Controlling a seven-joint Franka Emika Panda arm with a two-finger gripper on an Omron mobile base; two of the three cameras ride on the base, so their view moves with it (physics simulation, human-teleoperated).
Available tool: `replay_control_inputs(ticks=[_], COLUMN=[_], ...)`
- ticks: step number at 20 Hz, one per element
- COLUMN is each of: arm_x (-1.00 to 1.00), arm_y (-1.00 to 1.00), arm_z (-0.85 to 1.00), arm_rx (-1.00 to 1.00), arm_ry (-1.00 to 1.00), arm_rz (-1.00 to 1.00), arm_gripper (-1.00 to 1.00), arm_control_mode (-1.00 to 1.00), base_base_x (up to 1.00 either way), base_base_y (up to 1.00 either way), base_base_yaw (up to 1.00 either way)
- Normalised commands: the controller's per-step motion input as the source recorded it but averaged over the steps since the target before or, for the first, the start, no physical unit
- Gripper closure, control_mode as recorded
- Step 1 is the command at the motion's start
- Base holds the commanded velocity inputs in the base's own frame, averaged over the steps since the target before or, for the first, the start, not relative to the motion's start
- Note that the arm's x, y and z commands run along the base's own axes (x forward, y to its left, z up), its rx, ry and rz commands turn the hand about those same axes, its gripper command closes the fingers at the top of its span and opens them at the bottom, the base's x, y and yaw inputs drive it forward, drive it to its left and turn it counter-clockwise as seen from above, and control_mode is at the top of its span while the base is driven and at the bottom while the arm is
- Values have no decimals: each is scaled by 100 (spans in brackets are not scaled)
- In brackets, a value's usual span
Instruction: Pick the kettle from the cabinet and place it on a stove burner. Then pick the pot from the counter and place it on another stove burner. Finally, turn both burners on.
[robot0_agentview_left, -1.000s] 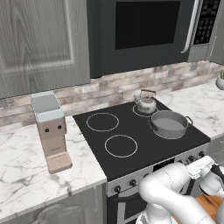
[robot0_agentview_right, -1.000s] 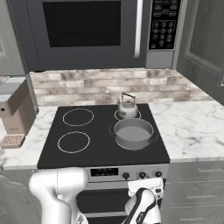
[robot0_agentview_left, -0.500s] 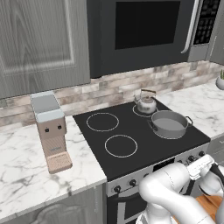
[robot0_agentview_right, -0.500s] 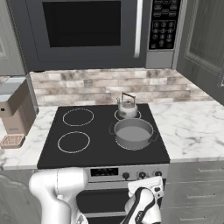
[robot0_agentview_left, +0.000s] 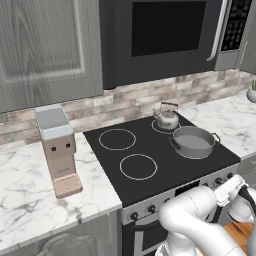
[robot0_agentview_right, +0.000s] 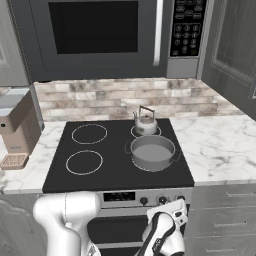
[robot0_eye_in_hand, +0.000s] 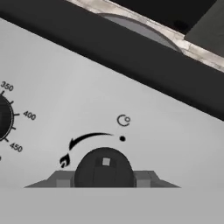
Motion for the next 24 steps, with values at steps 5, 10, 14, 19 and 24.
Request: replay_control_inputs(ticks=[5, 10, 14, 19, 24], arm_x=[-3, -4, -2, -2, 0], arm_y=[-2, 0, 0, 0, 1], arm_z=[10, 8, 3, -4, -5], arm_rx=[-20, -19, -19, -7, 0], arm_ry=[0, 0, 0, 1, 1], arm_rz=[0, 0, 0, 0, 0], arm_gripper=[100, 100, 100, 100, -100], arm_control_mode=[-100, -100, -100, -100, -100], base_base_x=[0, 0, 0, 0, 0], base_base_y=[0, 0, 0, 0, 0], base_base_yaw=[0, 0, 0, 0, 0])
